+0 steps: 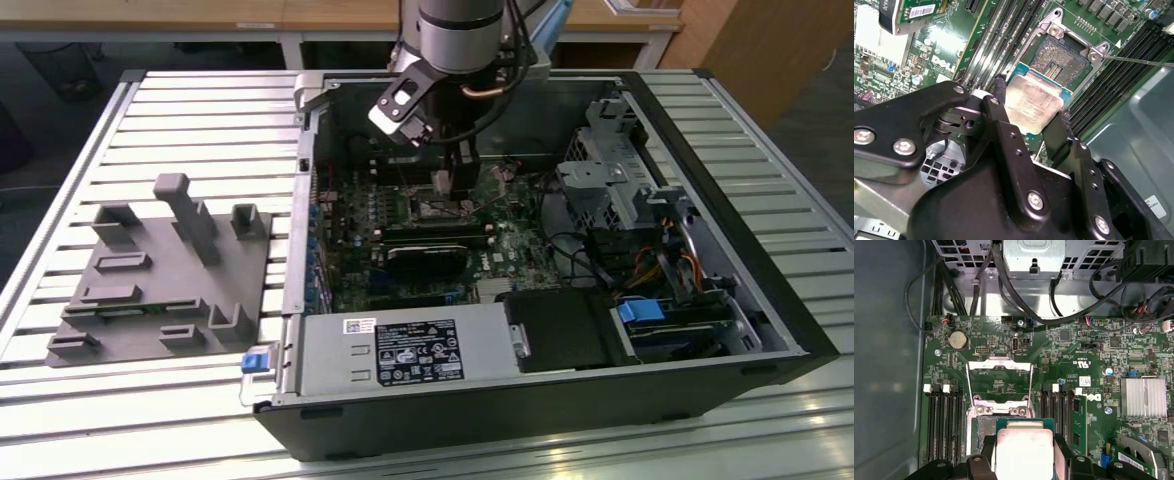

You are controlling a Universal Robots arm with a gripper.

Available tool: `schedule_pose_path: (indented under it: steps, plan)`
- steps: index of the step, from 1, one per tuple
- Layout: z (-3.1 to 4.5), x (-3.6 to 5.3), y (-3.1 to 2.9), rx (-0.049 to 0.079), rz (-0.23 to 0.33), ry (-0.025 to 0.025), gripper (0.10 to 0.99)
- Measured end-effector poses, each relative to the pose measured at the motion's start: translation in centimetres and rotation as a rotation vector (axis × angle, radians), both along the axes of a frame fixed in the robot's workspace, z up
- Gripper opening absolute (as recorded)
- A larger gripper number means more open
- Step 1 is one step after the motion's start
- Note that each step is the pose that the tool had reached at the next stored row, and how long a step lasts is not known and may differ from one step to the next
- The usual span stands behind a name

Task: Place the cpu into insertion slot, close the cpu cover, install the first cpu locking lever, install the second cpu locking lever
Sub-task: 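Place the cpu into insertion slot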

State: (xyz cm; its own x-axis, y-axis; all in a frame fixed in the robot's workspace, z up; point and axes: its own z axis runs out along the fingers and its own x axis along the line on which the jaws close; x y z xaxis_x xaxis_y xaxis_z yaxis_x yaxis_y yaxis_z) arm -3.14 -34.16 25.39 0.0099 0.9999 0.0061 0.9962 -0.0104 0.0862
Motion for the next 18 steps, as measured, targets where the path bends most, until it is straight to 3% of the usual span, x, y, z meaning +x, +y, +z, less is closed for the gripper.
schedule_pose_path:
  steps: [18]
  plan:
    - [-2.26, -0.24, 1.32, 0.000, 0.004, 0.0000, 0.541]
